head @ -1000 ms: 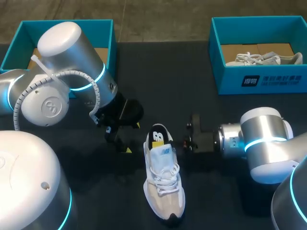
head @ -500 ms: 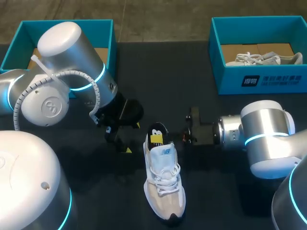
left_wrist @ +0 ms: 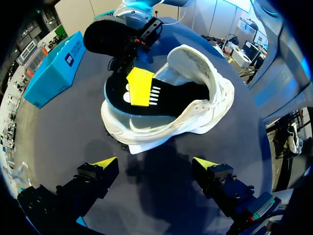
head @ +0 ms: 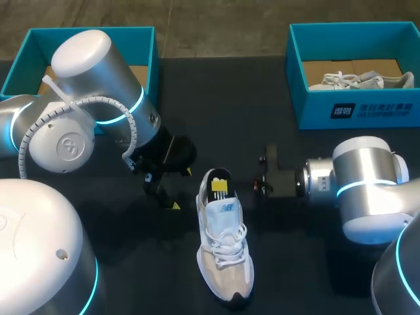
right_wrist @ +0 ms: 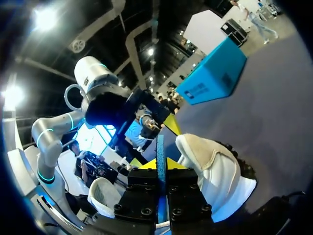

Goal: Take the shoe out of the shoebox, open the shoe tongue, remove and reinsert the insole, then place the shoe into the shoebox

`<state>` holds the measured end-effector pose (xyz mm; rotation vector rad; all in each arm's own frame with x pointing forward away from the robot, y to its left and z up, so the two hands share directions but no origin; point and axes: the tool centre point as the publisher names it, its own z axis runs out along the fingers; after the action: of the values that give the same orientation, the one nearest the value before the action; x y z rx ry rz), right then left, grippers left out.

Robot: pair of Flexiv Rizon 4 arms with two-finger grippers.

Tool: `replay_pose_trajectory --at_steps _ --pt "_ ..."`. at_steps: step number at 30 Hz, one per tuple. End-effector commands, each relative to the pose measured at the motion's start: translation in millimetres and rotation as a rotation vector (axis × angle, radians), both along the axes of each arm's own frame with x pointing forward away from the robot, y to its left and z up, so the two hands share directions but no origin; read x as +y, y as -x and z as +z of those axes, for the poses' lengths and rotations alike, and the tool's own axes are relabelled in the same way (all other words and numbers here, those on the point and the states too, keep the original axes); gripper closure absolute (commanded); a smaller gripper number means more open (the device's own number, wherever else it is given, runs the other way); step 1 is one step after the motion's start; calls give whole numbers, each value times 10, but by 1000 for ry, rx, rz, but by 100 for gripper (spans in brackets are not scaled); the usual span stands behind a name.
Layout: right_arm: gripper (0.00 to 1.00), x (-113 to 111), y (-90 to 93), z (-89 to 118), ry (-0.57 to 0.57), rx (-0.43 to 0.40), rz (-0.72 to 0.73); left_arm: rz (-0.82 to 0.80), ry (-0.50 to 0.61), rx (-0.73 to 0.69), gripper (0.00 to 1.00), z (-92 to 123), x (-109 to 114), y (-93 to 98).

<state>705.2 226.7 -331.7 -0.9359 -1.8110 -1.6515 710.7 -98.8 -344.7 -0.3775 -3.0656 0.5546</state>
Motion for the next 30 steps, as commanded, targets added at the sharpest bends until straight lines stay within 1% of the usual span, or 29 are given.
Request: replay_pose_trajectory --at_steps 1,7,11,16,17,18,19,20,26,30 --pt "100 63 47 -79 6 15 12 1 0 -2 0 -9 2 9" --pt "100 72 152 -202 12 64 16 1 0 -2 0 -9 2 9" --pt "100 72 222 -265 13 81 15 1 0 -2 0 -9 2 9" --pt "100 74 259 -252 14 78 16 1 0 -2 0 -9 2 9" --pt "98 80 264 -223 15 61 19 1 0 -2 0 -9 2 9" --pt "85 87 267 -194 13 46 22 1 0 -2 0 -9 2 9" --pt "70 92 267 -162 9 32 25 1 0 -2 0 -9 2 9" --pt "64 97 264 -138 13 22 25 1 0 -2 0 -9 2 9" --pt "58 142 218 -4 19 -42 39 1 0 -2 0 -9 2 9" --pt "58 143 183 47 33 -70 35 1 0 -2 0 -9 2 9"
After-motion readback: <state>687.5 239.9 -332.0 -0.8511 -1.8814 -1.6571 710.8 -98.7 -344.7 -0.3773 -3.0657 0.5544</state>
